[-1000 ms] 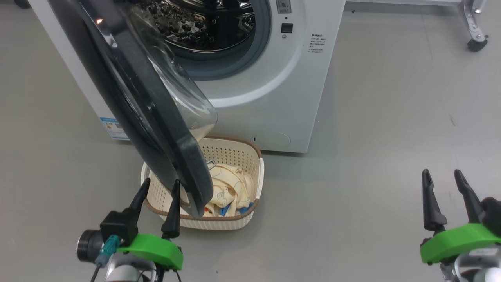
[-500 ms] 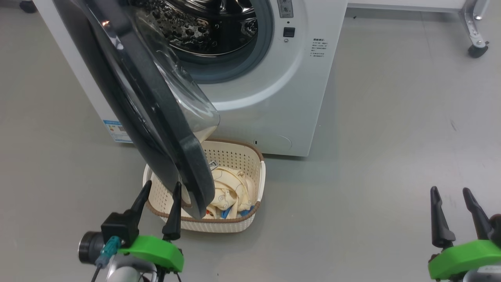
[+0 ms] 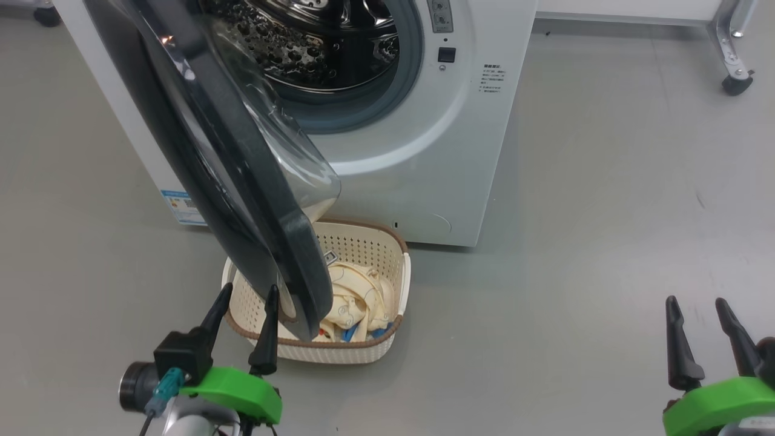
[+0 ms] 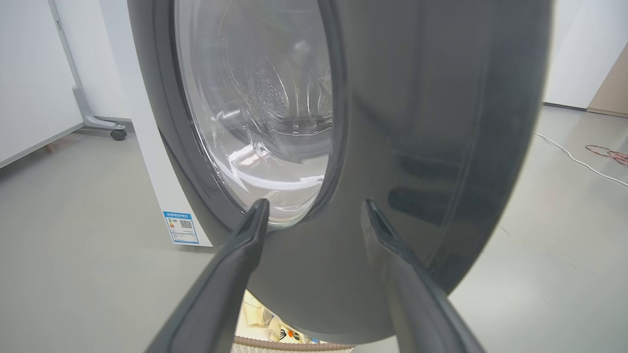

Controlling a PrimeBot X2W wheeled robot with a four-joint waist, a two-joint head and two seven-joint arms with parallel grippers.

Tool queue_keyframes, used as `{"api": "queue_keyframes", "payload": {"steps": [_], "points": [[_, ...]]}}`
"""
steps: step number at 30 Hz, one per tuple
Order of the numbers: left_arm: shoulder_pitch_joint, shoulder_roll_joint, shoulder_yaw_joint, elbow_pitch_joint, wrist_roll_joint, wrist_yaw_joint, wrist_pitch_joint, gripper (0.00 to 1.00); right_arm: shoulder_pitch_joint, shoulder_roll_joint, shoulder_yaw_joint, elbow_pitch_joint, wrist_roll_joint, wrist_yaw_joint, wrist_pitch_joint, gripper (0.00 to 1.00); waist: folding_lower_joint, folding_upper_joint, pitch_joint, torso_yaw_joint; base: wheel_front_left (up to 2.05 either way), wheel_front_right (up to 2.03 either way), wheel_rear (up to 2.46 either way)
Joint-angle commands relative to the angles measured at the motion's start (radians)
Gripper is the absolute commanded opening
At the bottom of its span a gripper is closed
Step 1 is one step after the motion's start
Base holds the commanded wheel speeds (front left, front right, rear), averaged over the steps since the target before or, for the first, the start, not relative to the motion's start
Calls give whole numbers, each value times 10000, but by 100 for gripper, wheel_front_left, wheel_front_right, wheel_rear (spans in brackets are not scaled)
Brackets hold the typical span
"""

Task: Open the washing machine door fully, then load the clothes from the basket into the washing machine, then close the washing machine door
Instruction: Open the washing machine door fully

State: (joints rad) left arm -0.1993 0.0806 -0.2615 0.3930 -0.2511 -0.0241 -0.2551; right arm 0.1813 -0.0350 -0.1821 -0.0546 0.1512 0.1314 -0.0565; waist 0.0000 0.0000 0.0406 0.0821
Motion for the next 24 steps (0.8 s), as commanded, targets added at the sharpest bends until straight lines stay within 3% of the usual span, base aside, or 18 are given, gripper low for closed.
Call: {"api": "queue_keyframes", "payload": {"steps": [1, 6, 8, 9, 11, 12, 18, 24], "points": [[-255, 227, 313, -249, -60, 70, -63, 100, -198, -153, 205, -408, 41, -7, 0, 100, 0, 0, -26, 0, 0, 0, 0], [-249, 242, 291, -246, -83, 97, -64, 100, -166, -153, 241, -416, 59, -7, 7, 100, 0, 0, -52, 2, 0, 0, 0], [-257, 254, 281, -249, -95, 108, -64, 78, -153, -153, 251, -428, 63, -7, 11, 100, 0, 0, -43, 6, 0, 0, 0], [-261, 261, 276, -247, -100, 114, -64, 46, -150, -153, 258, -437, 64, -7, 15, 100, 0, 0, -42, 5, 0, 0, 0], [-264, 279, 261, -249, -101, 135, -64, 10, -140, -153, 264, -472, 50, -7, 33, 100, 0, 0, -40, 2, 0, 0, 0], [-267, 293, 257, -246, -108, 140, -64, 0, -136, -153, 262, -486, 53, -7, 41, 100, 0, 0, -36, 1, 0, 0, 0], [-337, 395, 261, -251, -154, 177, -4, 0, -144, -153, 238, -497, 47, -7, 33, 100, 0, 0, -18, 8, 0, 0, 0], [-664, 719, 576, -682, -74, 594, 102, 0, -166, -153, 221, -432, 42, -7, -5, 100, 0, 0, -21, 50, 0, 0, 0]]}}
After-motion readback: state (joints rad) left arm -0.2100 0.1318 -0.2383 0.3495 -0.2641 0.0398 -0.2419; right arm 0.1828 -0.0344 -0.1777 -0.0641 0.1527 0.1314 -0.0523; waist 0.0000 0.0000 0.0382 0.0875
